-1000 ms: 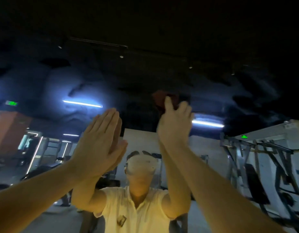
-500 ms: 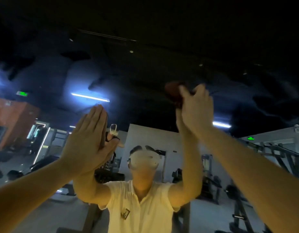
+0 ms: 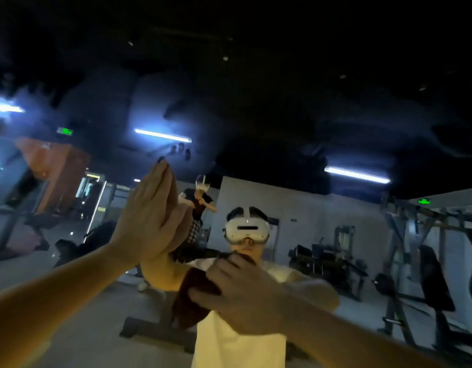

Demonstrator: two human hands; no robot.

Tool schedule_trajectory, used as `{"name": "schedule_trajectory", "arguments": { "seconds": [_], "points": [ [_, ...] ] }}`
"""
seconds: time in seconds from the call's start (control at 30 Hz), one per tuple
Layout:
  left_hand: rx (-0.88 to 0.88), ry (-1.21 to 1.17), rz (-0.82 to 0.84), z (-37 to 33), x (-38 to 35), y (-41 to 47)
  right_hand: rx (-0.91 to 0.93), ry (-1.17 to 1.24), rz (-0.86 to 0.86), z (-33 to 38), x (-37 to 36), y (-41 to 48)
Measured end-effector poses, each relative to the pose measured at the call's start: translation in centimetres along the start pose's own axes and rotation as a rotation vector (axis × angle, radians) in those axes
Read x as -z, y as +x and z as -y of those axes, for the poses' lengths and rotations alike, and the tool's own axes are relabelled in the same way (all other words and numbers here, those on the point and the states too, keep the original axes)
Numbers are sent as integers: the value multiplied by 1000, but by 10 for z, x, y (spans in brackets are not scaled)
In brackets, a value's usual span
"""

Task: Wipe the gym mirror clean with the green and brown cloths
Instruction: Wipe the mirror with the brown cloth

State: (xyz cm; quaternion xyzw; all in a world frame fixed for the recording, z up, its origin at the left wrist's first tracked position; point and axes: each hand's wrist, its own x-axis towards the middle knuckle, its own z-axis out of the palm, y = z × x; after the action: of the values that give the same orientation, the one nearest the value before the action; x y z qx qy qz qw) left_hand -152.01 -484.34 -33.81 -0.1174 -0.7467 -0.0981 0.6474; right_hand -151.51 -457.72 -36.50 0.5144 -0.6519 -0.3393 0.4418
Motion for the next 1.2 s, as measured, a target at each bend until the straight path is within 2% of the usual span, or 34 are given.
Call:
{"name": "schedule_trajectory", "arguments": {
  "seconds": [0.03, 0.1, 0.17, 0.27, 0.33, 0.37, 0.43, 0.57, 0.63, 0.7, 0.77, 0.8, 0.87, 0.93, 1.0, 1.03, 1.1, 1.2],
  "points": [
    [8, 28, 27, -3, -1, -7, 45, -34, 13, -7, 3, -9],
    [-10, 80, 47, -12, -6, -18, -133, -17, -111, -39, 18, -17],
    [-12, 119, 56, -22, -11, -28, -443, -34, -197, -94, 32, -21],
    [3, 134, 52, -31, -15, -39, -1063, -111, -398, -158, 58, -26],
    [15, 120, 47, -34, -15, -41, -1250, -91, -527, -150, 53, -13],
    [23, 108, 47, -34, -14, -40, -1251, -87, -546, -131, 45, -3],
    [36, 91, 36, -36, -14, -39, -1125, -54, -493, -75, 22, 11],
    [10, 63, -11, -43, -15, -51, -746, 99, -308, 63, -24, 2],
    [0, 63, 4, -47, -14, -65, -467, 136, -173, 107, -36, -20],
    [-26, 66, 12, -49, -10, -79, -202, 125, -32, 112, -41, -45],
    [-51, 62, 16, -48, -4, -93, -88, 52, 34, 83, -26, -55],
    [-56, 59, 23, -46, -1, -99, -133, 9, -7, 62, -16, -55],
    [-34, 65, 45, -44, 1, -110, -459, 127, -156, 11, 4, -54],
    [9, 75, 63, -42, 2, -122, -876, 48, -341, -37, 19, -53],
    [29, 75, 72, -42, 1, -134, -1113, 16, -494, -53, 18, -49],
    [33, 77, 78, -43, 0, -140, -1172, 9, -511, -47, 15, -40],
    [52, 91, 80, -43, -2, -150, -1140, 59, -474, -10, -2, -17],
    [46, 136, 40, -40, -8, -164, -882, 154, -329, 83, -29, 5]
  ]
}}
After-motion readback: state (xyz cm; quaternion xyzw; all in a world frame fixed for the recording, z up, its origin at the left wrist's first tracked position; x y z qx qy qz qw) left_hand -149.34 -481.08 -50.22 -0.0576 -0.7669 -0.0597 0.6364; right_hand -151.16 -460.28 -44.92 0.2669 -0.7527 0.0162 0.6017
